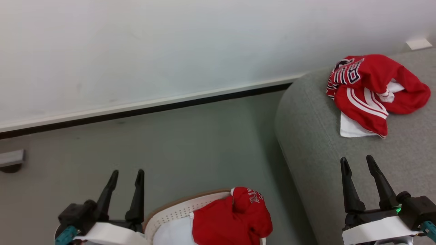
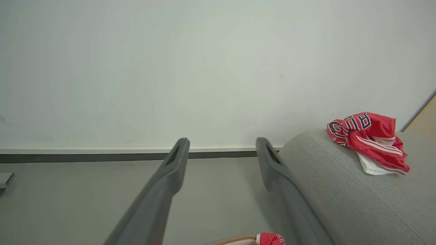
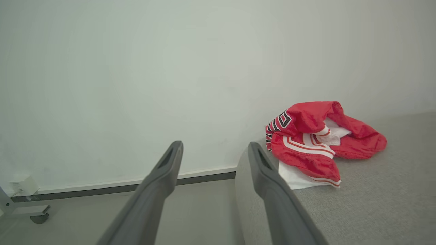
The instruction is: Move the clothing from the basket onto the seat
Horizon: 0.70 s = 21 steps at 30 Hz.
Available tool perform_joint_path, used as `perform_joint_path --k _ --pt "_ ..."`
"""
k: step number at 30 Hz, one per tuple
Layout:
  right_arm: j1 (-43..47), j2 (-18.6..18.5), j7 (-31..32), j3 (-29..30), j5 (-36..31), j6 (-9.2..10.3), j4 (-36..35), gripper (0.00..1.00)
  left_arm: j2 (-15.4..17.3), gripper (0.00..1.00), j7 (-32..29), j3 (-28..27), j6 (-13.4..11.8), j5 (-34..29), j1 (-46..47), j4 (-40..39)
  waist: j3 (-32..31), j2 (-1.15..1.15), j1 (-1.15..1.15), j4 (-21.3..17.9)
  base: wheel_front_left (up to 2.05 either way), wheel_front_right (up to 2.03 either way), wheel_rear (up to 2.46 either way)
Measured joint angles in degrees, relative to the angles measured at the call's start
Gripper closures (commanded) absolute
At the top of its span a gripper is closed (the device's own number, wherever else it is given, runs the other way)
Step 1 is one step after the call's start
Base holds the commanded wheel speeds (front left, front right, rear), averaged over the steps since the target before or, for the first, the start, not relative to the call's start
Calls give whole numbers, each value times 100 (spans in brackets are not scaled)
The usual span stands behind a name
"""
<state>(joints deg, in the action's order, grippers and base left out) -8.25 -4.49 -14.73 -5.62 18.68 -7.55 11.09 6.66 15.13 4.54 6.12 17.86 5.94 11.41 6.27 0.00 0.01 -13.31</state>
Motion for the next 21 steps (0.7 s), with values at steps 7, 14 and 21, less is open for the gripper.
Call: perform_joint_path --k 7,14,21 --pt "-211 83 -10 77 -83 0 -91 0 179 0 -38 269 67 -42 370 138 384 0 0 -354 0 0 0" --pt "-501 132 -23 266 -99 0 -390 0 368 0 -341 765 100 -98 788 288 875 0 0 -618 0 0 0" --pt "-859 153 -23 476 -66 0 -705 0 557 0 -833 1605 129 -191 1363 651 1495 0 1 -721 0 0 0"
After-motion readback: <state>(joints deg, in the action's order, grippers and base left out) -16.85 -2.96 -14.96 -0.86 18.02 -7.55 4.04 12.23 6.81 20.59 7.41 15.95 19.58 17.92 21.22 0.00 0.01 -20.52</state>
